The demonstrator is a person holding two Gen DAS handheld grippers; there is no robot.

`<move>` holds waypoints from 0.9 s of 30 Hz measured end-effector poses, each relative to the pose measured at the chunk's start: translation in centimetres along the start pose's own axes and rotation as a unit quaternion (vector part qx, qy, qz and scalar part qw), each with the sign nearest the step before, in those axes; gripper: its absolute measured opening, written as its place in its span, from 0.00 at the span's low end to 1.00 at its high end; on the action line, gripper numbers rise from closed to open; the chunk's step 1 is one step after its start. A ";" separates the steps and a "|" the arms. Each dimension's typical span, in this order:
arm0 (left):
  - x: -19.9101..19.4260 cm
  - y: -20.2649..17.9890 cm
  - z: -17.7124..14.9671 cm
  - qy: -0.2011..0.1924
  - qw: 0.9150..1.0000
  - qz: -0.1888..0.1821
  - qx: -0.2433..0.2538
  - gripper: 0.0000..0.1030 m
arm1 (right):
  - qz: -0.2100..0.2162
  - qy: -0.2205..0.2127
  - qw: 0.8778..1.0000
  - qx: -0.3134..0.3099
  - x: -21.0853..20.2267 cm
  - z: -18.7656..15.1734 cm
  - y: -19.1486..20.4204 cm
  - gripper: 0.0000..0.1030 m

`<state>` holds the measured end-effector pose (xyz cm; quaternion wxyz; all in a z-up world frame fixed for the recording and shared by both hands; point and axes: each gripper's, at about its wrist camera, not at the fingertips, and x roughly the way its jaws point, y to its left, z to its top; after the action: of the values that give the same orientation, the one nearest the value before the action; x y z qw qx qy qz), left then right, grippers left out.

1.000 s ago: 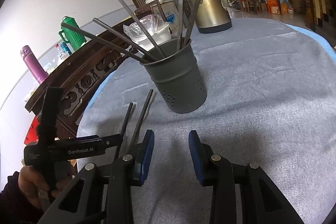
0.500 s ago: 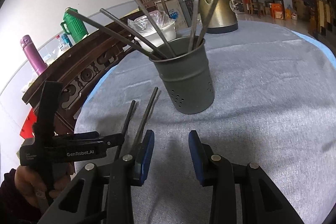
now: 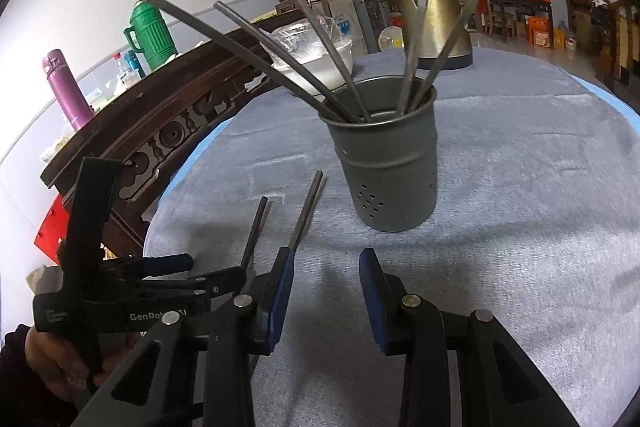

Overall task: Organize utensils
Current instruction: 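Align the open right gripper above the two remaining sticks, then lower the right gripper onto one remaining stick and close it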

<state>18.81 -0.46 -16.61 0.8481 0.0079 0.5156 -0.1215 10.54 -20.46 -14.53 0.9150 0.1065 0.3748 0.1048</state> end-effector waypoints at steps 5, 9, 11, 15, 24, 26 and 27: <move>-0.2 0.5 -0.2 0.000 1.000 -0.003 -0.001 0.85 | 0.002 0.005 1.000 -0.003 0.5 0.4 0.5 0.37; -0.5 0.6 -0.4 -0.001 1.000 -0.004 -0.002 0.85 | 0.003 0.008 1.000 -0.008 1.0 0.7 1.0 0.37; -0.5 0.9 -0.4 -0.001 1.000 0.000 -0.002 0.85 | 0.003 0.015 1.000 -0.012 1.5 0.9 1.3 0.37; -0.7 1.4 -0.6 -0.003 1.000 0.001 -0.001 0.85 | 0.007 0.029 0.999 -0.012 2.5 0.8 1.7 0.37; -0.7 2.4 -0.8 -0.006 1.000 -0.006 0.003 0.85 | 0.013 0.051 0.998 -0.017 4.4 1.0 2.4 0.37; -0.8 2.7 -0.8 -0.006 1.000 -0.004 0.004 0.85 | 0.015 0.059 0.998 -0.022 4.7 0.8 2.7 0.36; -0.8 2.9 -0.9 -0.007 1.000 -0.004 0.004 0.85 | 0.017 0.063 0.998 -0.023 4.9 0.7 2.8 0.36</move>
<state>18.28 2.68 -16.62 0.8511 0.0083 0.5093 -0.1274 14.11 -16.56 -16.54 0.8898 0.0853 0.4274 0.1352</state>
